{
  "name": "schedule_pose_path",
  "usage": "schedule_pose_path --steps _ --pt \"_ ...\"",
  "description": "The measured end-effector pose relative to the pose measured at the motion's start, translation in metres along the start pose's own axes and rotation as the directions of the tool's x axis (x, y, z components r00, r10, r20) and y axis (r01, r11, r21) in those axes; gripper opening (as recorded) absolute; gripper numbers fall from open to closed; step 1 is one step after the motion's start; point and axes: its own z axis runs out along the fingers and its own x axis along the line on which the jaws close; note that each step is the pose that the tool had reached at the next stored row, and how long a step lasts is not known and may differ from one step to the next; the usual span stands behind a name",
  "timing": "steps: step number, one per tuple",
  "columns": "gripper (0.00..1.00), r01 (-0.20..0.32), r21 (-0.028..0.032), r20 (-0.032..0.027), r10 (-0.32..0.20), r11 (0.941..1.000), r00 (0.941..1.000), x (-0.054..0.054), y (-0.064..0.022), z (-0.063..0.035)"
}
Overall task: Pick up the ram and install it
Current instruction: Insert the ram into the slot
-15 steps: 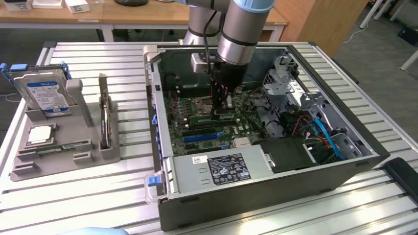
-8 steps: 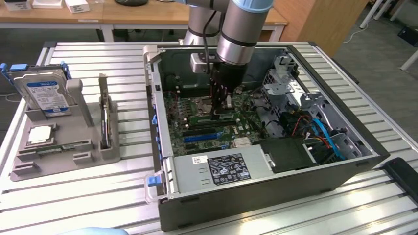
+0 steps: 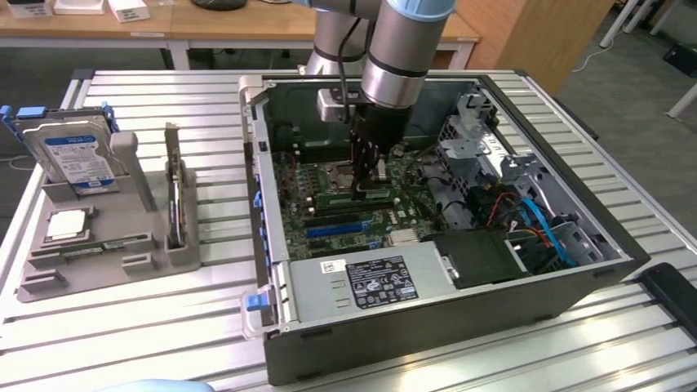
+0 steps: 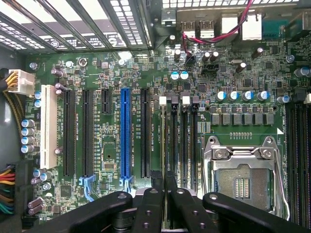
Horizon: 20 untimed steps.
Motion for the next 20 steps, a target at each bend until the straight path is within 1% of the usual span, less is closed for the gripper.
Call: schedule_pose_path --steps 4,9,11,20 --pt "0.13 0.000 0.0028 0.0001 0.000 1.0000 1.0000 0.0000 0.0004 0.0000" --pt "0.13 0.000 0.0046 0.0001 0.000 1.0000 1.0000 -0.0001 0.0013 0.0001" --pt "0.13 0.000 0.0065 0.0001 0.000 1.0000 1.0000 -0.0007 0.0011 0.0028" --pt "0.13 -0.001 0.0089 0.0002 0.001 1.0000 1.0000 -0.0010 0.0009 0.0041"
